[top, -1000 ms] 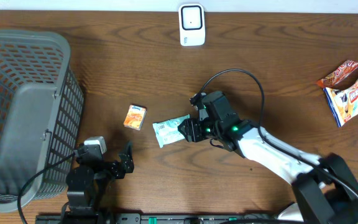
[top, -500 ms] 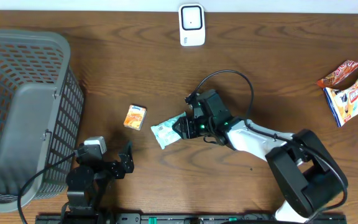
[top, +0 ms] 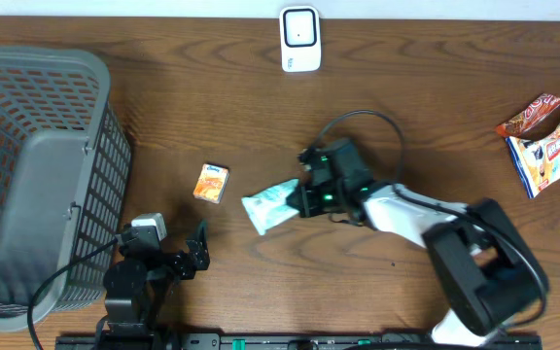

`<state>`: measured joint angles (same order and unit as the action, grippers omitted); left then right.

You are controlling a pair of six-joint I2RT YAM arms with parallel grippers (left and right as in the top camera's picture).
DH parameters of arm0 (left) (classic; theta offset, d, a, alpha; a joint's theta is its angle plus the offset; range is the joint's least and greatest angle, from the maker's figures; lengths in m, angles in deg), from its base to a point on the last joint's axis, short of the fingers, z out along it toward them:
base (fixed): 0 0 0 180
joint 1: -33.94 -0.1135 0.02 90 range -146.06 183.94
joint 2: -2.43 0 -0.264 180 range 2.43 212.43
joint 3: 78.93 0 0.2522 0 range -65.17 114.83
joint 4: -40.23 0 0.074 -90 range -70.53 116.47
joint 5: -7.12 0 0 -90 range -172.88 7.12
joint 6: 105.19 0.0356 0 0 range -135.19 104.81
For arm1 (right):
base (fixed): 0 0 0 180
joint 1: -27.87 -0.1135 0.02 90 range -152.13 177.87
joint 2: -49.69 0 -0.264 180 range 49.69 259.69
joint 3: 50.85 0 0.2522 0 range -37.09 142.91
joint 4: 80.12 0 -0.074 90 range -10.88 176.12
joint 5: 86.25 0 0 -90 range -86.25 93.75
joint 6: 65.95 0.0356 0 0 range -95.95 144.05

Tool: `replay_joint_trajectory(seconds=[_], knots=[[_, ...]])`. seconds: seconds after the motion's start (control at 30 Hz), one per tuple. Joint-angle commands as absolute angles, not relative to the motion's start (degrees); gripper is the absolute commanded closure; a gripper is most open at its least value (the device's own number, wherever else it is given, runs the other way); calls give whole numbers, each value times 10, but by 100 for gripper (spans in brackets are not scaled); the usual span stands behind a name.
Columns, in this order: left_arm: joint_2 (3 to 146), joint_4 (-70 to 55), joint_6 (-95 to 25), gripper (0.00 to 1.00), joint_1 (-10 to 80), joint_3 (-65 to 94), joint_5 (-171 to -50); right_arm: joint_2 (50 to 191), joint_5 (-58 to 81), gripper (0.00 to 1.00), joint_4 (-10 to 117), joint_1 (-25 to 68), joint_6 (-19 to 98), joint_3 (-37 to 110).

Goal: Scan the item barcode
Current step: 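Regrip and lift the wipes pack with the right gripper, then hold the wipes pack up and turn it rightward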

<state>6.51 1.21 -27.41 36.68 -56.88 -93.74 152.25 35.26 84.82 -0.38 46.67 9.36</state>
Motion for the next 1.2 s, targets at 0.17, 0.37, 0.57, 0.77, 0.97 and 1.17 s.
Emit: replay_joint_trajectory(seconds=[0.17, 0.37, 0.57, 0.77, 0.97, 1.17], knots=[[64, 3, -280, 2, 369, -577, -942, 1351, 598, 99, 790, 114, 350, 90], [64, 3, -280, 2, 369, -577, -942, 1295, 700, 99, 752, 167, 292, 90], [64, 3, -280, 2, 369, -577, -942, 1217, 611, 99, 645, 204, 282, 90], [64, 3, -280, 2, 369, -577, -942, 1127, 464, 99, 547, 185, 282, 90], [64, 3, -280, 2, 369, -577, -942, 1068, 430, 99, 540, 147, 283, 90], [64, 3, -280, 2, 369, -577, -942, 1037, 424, 99, 541, 115, 287, 90]])
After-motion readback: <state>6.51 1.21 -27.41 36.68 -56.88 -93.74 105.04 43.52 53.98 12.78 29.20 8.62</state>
